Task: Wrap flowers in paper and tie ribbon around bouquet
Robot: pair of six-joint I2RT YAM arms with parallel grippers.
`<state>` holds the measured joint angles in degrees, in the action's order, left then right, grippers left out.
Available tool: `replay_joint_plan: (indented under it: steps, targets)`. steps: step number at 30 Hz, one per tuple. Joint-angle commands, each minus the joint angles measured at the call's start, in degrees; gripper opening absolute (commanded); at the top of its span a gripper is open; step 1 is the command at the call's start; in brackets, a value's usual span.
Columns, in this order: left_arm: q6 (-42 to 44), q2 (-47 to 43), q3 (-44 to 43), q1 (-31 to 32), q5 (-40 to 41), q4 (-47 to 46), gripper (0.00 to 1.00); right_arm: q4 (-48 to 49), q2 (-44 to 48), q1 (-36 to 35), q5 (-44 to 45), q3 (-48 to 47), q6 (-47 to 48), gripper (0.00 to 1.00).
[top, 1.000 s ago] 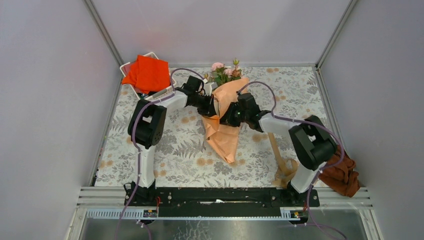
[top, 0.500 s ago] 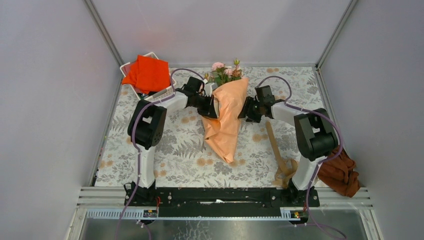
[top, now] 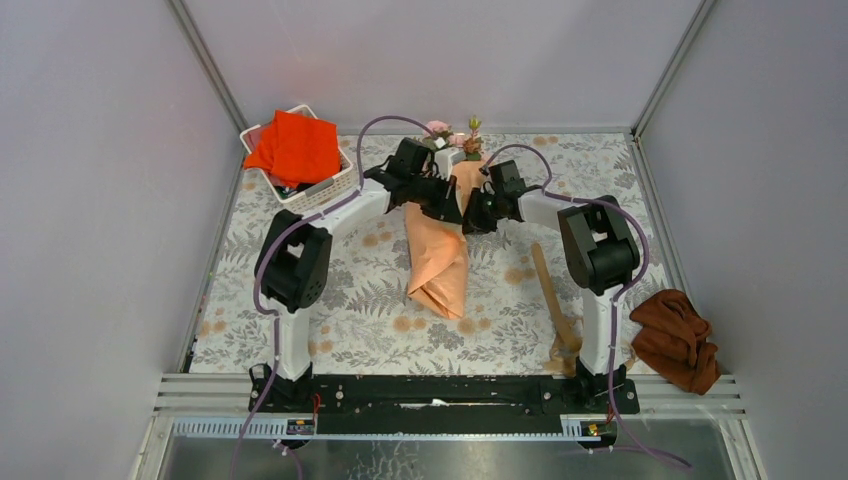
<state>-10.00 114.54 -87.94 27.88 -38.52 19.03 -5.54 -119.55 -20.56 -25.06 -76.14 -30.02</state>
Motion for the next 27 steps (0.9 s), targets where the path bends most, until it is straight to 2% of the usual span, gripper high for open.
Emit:
replay_joint_plan:
  steps: [1, 7, 13, 17, 19, 22, 27]
  targets:
    - [-0.6, 2.47, -3.35, 1.13, 0.7, -3.23, 0.0, 2.15, -0.15, -1.16, -5.18, -3.79, -0.69, 0.2]
    - [-0.57, 6.85, -4.73, 1.04, 1.87, -3.63, 0.0, -0.23, 3.85, 0.14, -2.11, -3.16, 0.33, 0.28]
    - [-1.18, 8.62, -6.4, 0.88, 4.88, -4.68, 0.0, -4.78, 12.8, 0.9, 7.4, 0.99, 2.69, 0.41]
    - [-1.29, 9.54, -6.7, 0.86, 5.14, -4.66, 0.0, -6.74, 20.11, 1.04, 13.39, 6.16, 6.32, 0.45]
    - [-1.51, 9.98, -7.1, 0.82, 5.06, -4.6, 0.0, -4.76, 23.32, 1.02, 10.83, 9.89, 8.17, 0.47]
    - [-1.82, 10.41, -7.7, 0.86, 4.76, -4.54, 0.0, 3.23, 26.86, 0.64, 2.75, 16.44, 7.34, 0.52]
    - [-1.95, 10.96, -8.45, 0.86, 4.66, -4.28, 0.0, 9.77, 25.48, -1.76, -3.09, 17.96, 6.77, 0.64]
